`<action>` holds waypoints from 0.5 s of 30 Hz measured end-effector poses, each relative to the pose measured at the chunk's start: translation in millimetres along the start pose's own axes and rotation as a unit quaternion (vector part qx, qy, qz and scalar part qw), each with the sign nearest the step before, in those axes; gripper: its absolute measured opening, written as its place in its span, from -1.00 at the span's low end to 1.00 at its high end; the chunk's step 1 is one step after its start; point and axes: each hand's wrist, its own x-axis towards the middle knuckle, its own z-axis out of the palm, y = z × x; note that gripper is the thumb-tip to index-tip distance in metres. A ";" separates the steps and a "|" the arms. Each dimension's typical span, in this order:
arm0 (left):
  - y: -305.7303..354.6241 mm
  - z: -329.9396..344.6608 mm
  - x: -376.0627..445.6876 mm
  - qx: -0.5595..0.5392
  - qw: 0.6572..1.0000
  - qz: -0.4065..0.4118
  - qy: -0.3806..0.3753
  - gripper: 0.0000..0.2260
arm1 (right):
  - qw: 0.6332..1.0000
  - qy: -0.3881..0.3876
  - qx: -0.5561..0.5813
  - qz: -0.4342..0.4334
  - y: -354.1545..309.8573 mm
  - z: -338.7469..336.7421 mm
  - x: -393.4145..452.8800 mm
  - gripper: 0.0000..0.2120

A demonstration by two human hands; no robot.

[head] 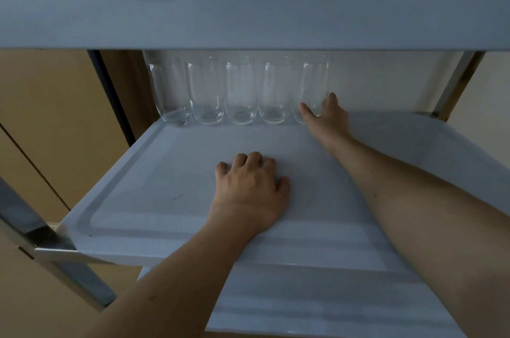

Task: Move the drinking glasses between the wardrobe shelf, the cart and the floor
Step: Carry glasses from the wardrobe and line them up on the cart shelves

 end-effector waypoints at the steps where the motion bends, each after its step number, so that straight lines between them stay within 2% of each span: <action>1: -0.2 -0.7 -0.2 -0.001 1.000 0.000 -0.003 -0.62 | 1.000 -0.001 -0.010 -0.001 -2.4 -0.6 -2.9 -0.14; 5: 0.2 -2.1 0.4 -0.006 1.000 -0.001 -0.006 -0.64 | 0.997 -0.019 -0.069 0.008 -5.6 -7.7 -20.1 -0.03; 9: 3.7 -4.3 0.8 0.002 1.000 0.001 -0.013 -0.63 | 0.989 -0.045 -0.138 -0.018 -2.9 -22.4 -56.5 -0.06; 13: 5.6 -9.2 -3.3 0.009 1.000 -0.003 -0.018 -0.62 | 0.966 -0.094 -0.230 -0.075 2.6 -41.1 -108.7 -0.15; 15: 6.4 -12.4 -4.6 0.008 0.999 -0.004 -0.033 -0.61 | 0.957 -0.113 -0.258 -0.071 2.3 -53.1 -131.4 -0.18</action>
